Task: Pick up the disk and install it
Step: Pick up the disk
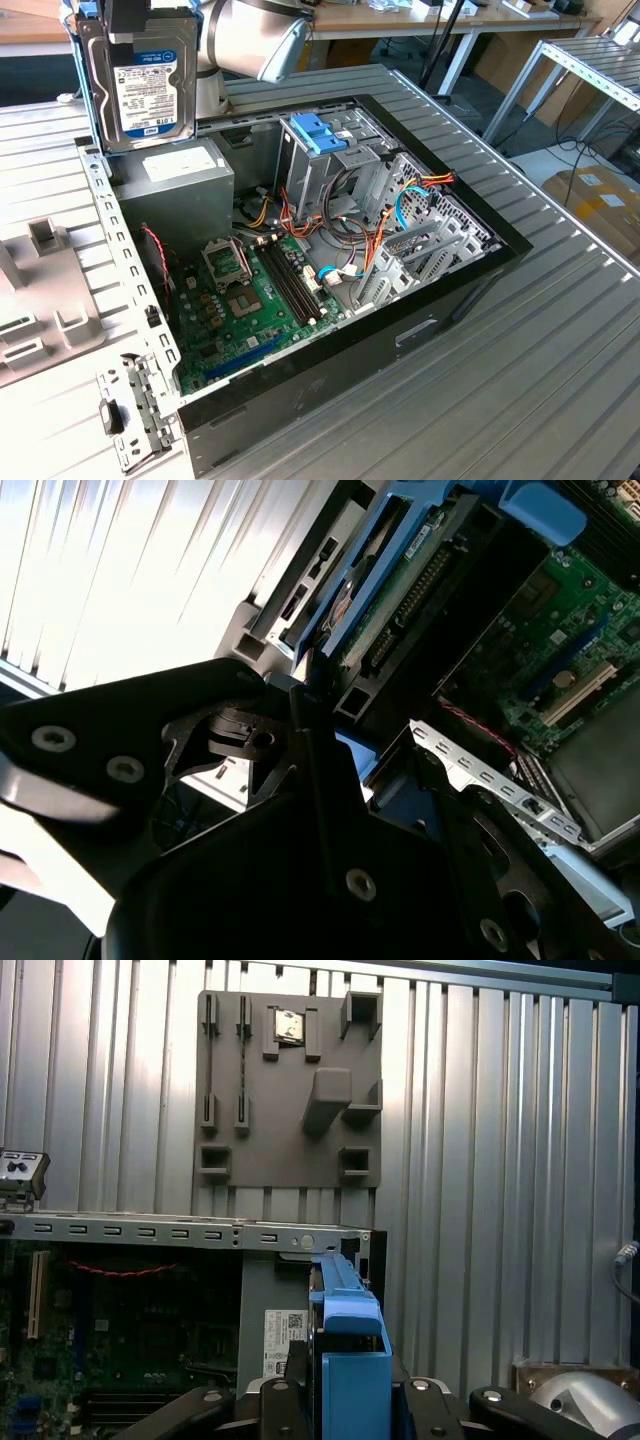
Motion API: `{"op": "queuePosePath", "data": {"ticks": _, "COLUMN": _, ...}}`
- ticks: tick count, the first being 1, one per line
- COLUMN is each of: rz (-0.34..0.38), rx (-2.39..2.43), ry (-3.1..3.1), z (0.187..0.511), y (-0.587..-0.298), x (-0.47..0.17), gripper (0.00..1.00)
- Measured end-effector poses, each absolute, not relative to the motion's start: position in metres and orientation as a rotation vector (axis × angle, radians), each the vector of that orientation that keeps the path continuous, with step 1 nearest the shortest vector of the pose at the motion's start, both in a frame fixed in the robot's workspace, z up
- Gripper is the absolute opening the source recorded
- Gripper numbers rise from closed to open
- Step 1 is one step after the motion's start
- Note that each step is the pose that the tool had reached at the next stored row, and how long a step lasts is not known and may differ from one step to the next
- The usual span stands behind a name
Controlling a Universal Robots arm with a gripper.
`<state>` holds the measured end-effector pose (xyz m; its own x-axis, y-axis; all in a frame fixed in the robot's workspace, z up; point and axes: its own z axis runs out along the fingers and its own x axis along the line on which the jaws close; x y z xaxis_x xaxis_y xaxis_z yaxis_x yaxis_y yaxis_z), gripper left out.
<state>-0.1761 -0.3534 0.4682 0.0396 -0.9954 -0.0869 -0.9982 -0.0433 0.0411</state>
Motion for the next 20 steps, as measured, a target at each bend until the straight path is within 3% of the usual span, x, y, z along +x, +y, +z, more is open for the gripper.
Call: {"op": "queuePosePath", "data": {"ticks": 20, "rz": 0.142, "rx": -2.243, "ry": 2.151, "z": 0.467, "y": -0.358, "x": -0.163, "gripper": 0.37}}
